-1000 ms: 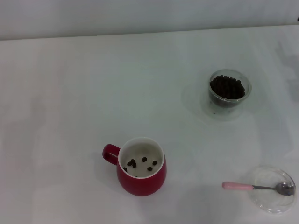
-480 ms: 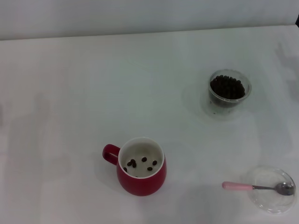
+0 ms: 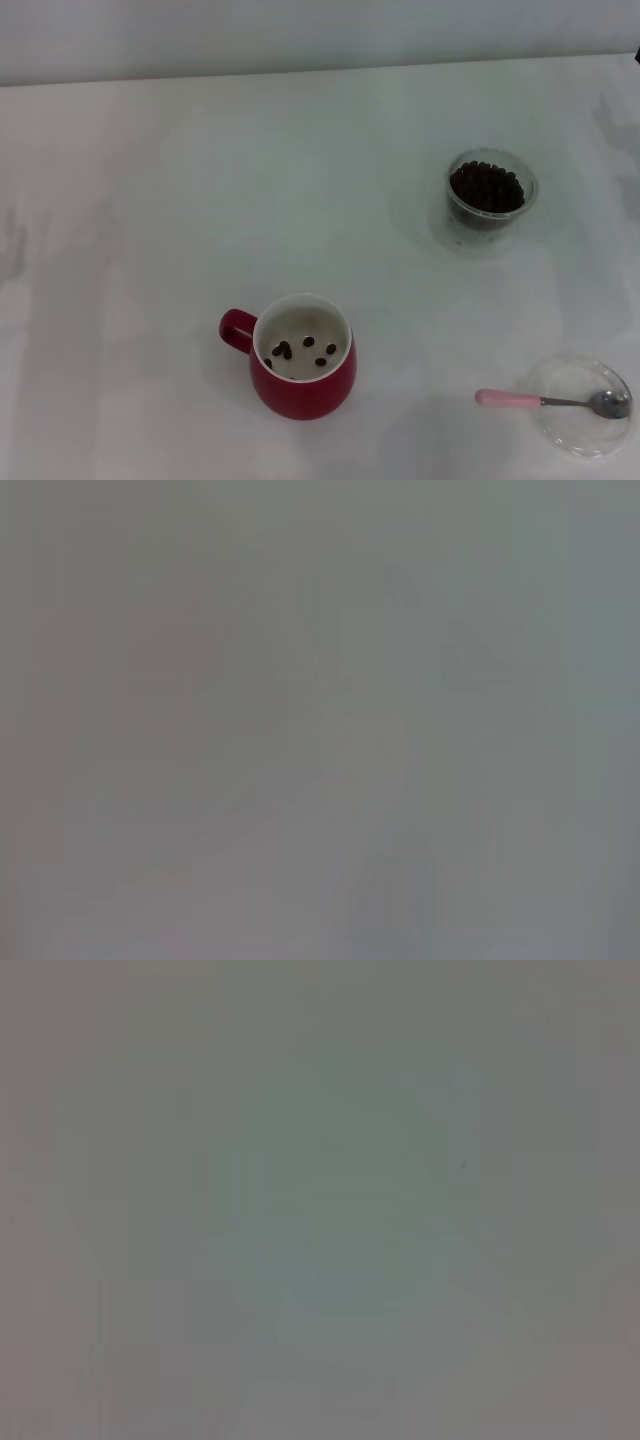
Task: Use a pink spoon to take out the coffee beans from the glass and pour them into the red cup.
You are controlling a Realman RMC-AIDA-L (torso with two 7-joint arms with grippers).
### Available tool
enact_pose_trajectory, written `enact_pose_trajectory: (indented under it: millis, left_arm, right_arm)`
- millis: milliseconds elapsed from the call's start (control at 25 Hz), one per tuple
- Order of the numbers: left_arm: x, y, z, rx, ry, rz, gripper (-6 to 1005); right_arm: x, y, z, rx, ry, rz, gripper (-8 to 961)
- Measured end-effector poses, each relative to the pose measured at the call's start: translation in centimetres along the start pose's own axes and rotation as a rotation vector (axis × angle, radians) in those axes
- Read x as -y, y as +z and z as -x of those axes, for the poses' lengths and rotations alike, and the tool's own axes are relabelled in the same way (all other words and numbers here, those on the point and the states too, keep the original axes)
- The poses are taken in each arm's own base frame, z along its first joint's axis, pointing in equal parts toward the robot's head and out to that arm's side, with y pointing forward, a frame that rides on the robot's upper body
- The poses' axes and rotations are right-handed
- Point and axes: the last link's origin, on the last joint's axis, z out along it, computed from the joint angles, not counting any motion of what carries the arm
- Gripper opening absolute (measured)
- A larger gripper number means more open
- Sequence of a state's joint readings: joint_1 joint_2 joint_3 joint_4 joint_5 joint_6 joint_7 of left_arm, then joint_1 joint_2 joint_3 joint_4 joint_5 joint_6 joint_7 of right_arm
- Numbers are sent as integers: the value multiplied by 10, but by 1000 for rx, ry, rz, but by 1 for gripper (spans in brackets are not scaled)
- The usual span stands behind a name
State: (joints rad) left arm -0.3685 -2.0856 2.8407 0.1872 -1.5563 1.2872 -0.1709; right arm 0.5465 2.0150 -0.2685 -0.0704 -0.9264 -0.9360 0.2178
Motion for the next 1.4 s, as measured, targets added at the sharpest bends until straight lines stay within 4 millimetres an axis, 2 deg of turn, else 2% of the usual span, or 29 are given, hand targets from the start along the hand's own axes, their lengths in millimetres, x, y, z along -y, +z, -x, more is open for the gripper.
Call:
enact_pose_trajectory:
  millis: [200,400,720,1400]
  left_arm:
    - [0,3,-1,-4,9,-3,681]
    - [-1,7,-6,-25,17,7,735]
    - [6,13,-12,-58,3,-44,895]
    - [4,38,-26,-95,52,-16,893]
  right_arm:
    - [-1,2,1,1,7,-5,875]
    - [1,3,3,11,22,-23,875]
    - [1,7,8,27,42,-39,876]
    - [0,19,19,44,15,-87,876]
